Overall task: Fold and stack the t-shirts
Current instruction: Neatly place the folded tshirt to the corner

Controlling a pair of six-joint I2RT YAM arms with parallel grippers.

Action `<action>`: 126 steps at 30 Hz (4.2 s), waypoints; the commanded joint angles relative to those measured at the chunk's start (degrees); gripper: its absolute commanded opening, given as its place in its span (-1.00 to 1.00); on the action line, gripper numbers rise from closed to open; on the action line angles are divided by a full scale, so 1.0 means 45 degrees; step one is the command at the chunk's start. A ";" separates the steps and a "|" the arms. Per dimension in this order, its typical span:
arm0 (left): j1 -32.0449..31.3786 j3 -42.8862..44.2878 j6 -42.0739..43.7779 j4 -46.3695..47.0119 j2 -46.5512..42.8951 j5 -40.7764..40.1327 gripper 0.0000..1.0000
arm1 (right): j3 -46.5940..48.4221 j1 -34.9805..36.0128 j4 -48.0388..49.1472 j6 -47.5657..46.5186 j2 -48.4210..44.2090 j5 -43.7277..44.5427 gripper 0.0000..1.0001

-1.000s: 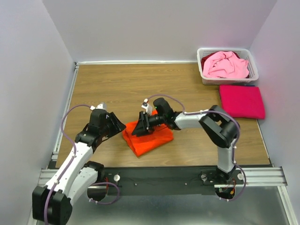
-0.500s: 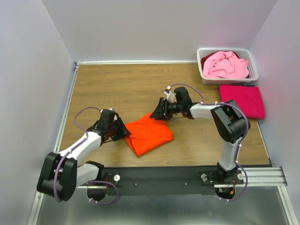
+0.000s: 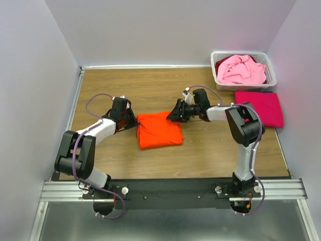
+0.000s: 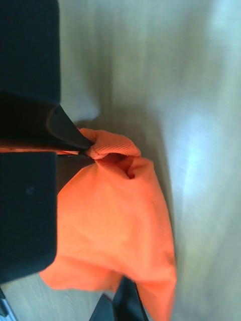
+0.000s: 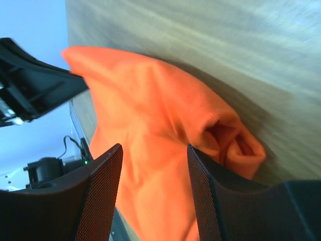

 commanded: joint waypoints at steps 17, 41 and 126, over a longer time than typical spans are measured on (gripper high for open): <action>0.0190 -0.0484 0.0649 0.1583 -0.2995 0.0309 0.00 | 0.1345 -0.0238 0.1345 0.2102 -0.0776 -0.0405 0.23; 0.0408 -0.0716 -0.0387 0.2998 -0.1596 0.1523 0.04 | -0.1111 -0.0807 0.3944 0.3294 -0.1063 -0.0210 0.23; -1.0825 0.7563 0.5609 -0.4878 0.6033 -0.7344 -0.89 | -0.4980 -0.4125 -0.5358 -0.1609 -0.8235 0.3606 0.96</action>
